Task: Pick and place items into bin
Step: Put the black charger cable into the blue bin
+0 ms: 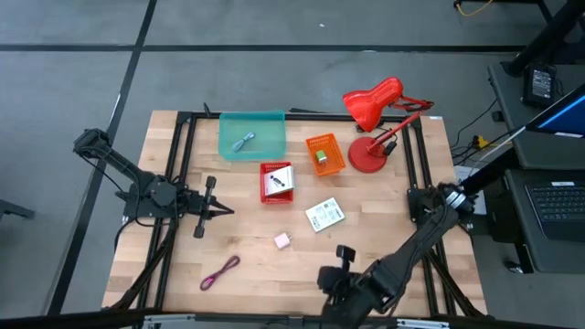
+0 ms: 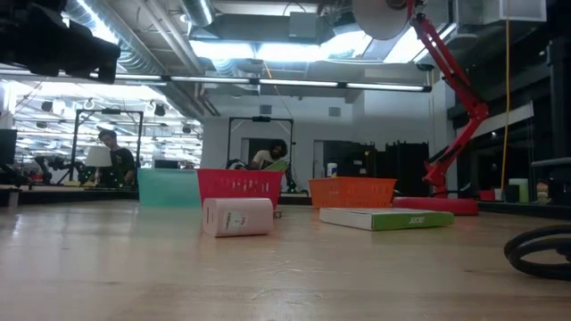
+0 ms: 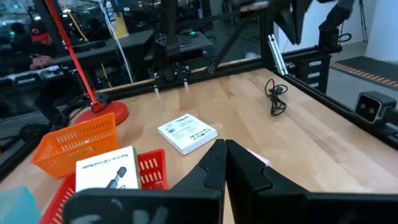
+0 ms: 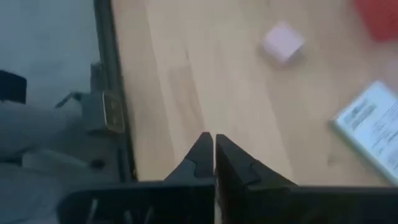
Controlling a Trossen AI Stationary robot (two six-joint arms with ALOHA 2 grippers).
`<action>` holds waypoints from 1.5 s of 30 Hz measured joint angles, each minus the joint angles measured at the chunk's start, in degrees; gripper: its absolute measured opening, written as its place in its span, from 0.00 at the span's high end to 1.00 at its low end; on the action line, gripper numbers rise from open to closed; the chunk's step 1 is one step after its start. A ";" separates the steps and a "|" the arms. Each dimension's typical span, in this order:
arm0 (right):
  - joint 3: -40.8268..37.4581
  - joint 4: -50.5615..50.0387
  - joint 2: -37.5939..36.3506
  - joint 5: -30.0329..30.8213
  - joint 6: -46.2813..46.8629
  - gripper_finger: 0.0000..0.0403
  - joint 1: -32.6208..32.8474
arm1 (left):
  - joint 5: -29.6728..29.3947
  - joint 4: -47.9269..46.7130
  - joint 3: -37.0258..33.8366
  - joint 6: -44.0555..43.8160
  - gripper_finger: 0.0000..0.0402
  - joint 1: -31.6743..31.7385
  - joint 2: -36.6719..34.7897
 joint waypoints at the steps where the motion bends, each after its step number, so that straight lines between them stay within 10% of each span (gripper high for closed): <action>1: 1.56 -1.81 1.15 -1.41 1.56 1.00 0.08 | 0.00 -0.04 0.00 -0.46 1.00 0.00 0.00; 10: 5.79 -15.72 5.44 -15.10 15.52 1.00 0.09 | 0.07 -0.46 0.00 -1.79 1.00 0.00 0.00; 33: 4.76 -14.87 5.52 -10.98 18.69 0.67 0.05 | -1.07 -0.52 0.00 -1.62 1.00 0.00 0.00; 45: 4.69 -16.57 12.55 -12.36 18.47 0.65 2.54 | -1.07 -0.57 0.00 -2.71 1.00 0.00 0.00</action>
